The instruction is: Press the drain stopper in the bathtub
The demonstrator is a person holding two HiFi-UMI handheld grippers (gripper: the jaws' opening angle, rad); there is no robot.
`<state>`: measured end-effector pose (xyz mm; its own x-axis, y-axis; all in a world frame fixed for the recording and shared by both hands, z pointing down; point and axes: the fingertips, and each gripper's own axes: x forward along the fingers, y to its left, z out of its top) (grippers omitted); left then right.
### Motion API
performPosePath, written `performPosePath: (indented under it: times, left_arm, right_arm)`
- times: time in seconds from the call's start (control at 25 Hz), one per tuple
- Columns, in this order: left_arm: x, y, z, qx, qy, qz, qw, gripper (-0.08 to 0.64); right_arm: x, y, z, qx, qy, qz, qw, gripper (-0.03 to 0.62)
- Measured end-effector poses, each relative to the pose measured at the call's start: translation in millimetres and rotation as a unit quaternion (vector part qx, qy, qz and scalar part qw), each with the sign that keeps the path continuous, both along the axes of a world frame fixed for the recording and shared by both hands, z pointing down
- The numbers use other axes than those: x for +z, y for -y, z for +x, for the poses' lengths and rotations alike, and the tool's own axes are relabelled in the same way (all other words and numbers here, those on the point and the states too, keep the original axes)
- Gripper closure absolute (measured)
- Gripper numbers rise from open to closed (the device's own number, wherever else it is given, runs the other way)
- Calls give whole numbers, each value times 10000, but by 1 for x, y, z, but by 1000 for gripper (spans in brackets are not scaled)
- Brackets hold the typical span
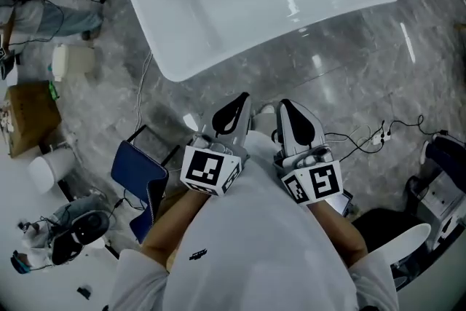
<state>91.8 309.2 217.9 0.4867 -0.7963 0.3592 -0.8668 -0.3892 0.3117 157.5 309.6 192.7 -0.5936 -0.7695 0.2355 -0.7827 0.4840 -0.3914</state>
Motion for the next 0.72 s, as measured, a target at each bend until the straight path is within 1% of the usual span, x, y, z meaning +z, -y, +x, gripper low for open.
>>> performPosePath:
  times: [0.08, 0.2, 0.36, 0.44, 0.56, 0.72]
  left_arm:
    - [-2, -9, 17, 91, 66, -2, 9999, 560]
    - [-6, -25, 33, 133, 206, 16, 9997, 560]
    - [-3, -24, 47, 11, 244, -81, 9997, 560]
    - [-2, -21, 52, 23, 245, -139, 9996, 560]
    - [-1, -11, 48, 150, 293, -191, 9993, 560]
    - [-3, 20, 35, 293, 246, -136, 9992, 560]
  right_arm:
    - [-1, -7, 16, 144, 110, -1, 9998, 595]
    - [-4, -20, 34, 146, 176, 115, 9997, 595]
    - [5, -26, 49, 106, 260, 4, 9996, 595]
    - [9, -22, 56, 184, 269, -28, 9995, 594]
    - [13, -12, 54, 325, 269, -95, 9991, 594]
    - [15, 16, 40, 446, 243, -92, 9987, 594]
